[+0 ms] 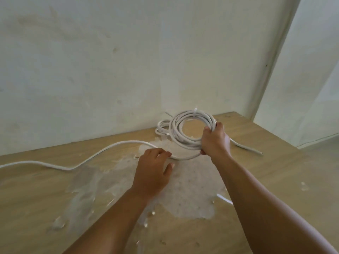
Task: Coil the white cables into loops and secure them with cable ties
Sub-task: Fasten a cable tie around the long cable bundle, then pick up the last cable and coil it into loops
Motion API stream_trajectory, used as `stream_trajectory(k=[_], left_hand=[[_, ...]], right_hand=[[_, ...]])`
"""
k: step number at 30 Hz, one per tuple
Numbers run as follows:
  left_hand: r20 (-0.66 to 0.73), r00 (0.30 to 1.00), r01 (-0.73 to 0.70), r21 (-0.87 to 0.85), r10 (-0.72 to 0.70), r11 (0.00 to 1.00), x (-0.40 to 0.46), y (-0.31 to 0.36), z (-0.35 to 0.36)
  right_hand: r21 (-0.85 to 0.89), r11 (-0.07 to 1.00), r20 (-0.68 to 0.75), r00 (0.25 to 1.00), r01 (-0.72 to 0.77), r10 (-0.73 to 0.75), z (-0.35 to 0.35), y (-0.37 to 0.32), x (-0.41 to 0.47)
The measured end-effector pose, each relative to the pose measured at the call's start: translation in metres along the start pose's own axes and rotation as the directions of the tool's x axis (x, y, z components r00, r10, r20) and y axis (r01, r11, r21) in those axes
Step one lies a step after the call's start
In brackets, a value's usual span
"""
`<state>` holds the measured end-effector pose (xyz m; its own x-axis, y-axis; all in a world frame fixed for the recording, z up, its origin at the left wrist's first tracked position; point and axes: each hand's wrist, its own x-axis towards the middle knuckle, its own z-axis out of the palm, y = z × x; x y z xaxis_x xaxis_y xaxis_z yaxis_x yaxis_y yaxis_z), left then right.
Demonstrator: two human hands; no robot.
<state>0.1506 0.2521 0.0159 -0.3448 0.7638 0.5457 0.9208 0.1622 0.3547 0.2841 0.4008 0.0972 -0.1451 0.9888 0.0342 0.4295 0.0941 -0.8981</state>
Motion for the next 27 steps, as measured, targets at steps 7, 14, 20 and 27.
stream_trajectory(k=[7, 14, 20, 27], left_hand=[[0.115, 0.992, -0.048, 0.047, 0.042, 0.998, 0.001, -0.001, 0.032], [0.17, 0.985, -0.034, 0.047, 0.026, 0.998, 0.004, -0.002, 0.032], [0.152, 0.988, -0.028, 0.016, 0.025, 0.999, 0.001, -0.002, 0.031], [0.139, 0.99, -0.027, 0.014, 0.025, 1.0, 0.001, -0.002, 0.03]], right_hand=[[-0.014, 0.998, -0.033, 0.998, -0.06, 0.06, 0.015, 0.0, 0.073], [-0.034, 0.985, -0.023, 0.986, -0.168, 0.167, 0.054, -0.005, 0.123], [-0.339, 0.938, 0.082, 0.991, -0.068, 0.102, 0.055, -0.004, 0.139], [-0.687, 0.709, 0.176, 0.983, 0.162, -0.054, 0.049, 0.004, 0.129]])
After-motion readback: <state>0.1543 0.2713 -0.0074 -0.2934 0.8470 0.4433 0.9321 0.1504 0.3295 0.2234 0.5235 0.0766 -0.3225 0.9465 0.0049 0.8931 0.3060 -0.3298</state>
